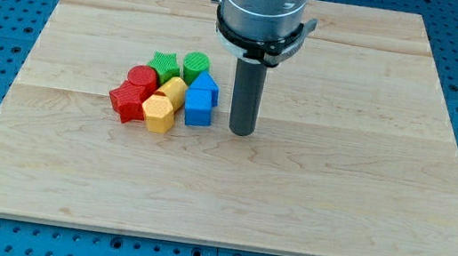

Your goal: Push the blue blocks to the top center of the board

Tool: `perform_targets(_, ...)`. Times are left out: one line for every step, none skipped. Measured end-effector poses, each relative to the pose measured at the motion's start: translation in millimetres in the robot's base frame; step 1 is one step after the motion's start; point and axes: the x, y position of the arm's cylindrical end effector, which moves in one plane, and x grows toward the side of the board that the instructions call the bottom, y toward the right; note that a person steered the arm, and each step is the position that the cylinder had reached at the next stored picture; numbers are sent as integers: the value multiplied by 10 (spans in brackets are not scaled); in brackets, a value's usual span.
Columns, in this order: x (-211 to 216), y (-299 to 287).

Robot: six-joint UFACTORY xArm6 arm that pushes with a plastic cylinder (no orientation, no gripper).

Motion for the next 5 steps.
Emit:
perform_targets(328,-51)
perform_targets(422,-502)
perform_targets(251,-638)
perform_targets(-68,-626)
perform_targets(-336,-626)
